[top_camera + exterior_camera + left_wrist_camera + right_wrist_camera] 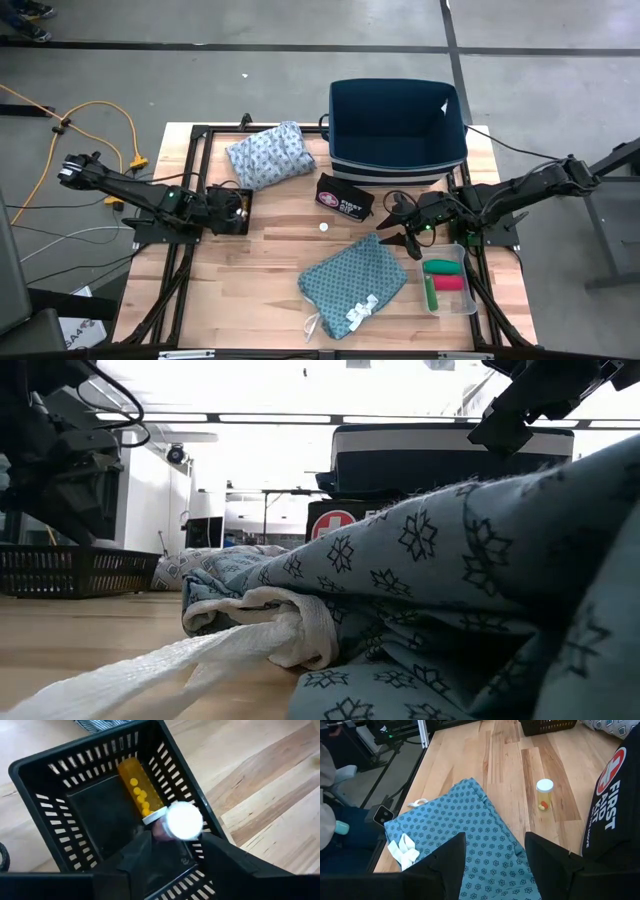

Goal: Pick & place medical supplies in basket/bin
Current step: Put the pink pill bottle into the black bin, then put the yellow pill bottle into the black bin

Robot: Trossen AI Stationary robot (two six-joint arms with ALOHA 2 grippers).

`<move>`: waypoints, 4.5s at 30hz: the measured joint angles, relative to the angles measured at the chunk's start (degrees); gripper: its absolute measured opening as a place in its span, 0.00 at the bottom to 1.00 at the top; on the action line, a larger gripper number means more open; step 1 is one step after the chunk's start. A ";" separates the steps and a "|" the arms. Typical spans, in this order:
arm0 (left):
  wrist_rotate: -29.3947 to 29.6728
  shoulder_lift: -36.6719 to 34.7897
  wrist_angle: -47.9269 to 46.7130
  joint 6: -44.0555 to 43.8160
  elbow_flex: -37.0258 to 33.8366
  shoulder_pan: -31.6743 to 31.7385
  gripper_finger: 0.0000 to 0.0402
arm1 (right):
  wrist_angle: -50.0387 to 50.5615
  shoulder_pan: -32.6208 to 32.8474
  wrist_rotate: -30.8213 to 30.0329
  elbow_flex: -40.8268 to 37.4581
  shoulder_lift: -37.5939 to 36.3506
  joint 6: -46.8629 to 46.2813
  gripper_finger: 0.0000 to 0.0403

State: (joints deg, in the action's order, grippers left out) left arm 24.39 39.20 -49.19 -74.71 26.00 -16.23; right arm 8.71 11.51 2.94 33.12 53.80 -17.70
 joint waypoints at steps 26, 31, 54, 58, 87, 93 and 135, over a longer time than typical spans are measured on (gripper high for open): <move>4.82 -1.77 4.55 5.57 0.00 0.04 0.46 | -0.02 0.00 -0.02 0.00 0.00 -0.01 0.48; 11.48 -2.59 15.78 20.87 0.00 0.04 0.46 | -0.02 0.00 0.00 0.00 0.00 0.01 0.48; 11.64 17.57 46.02 45.33 0.03 0.04 0.46 | -0.08 -0.01 0.00 0.00 -0.01 0.01 0.48; 11.28 25.65 56.17 48.19 0.02 0.44 0.46 | -0.09 0.00 0.00 0.00 -0.02 0.01 0.48; 8.76 64.14 106.72 66.17 1.11 1.14 0.46 | -0.09 0.00 0.00 0.00 0.00 0.00 0.48; 4.76 65.75 106.41 66.32 3.84 1.97 0.46 | -0.07 0.00 0.00 0.00 0.00 -0.01 0.48; -6.92 72.95 97.09 67.96 16.08 9.03 0.46 | -0.25 -0.01 -0.02 0.00 0.00 0.00 0.48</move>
State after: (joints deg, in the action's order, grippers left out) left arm 17.48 112.15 47.90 -6.75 42.08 -7.19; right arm 8.46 11.50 2.92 33.12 53.80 -17.70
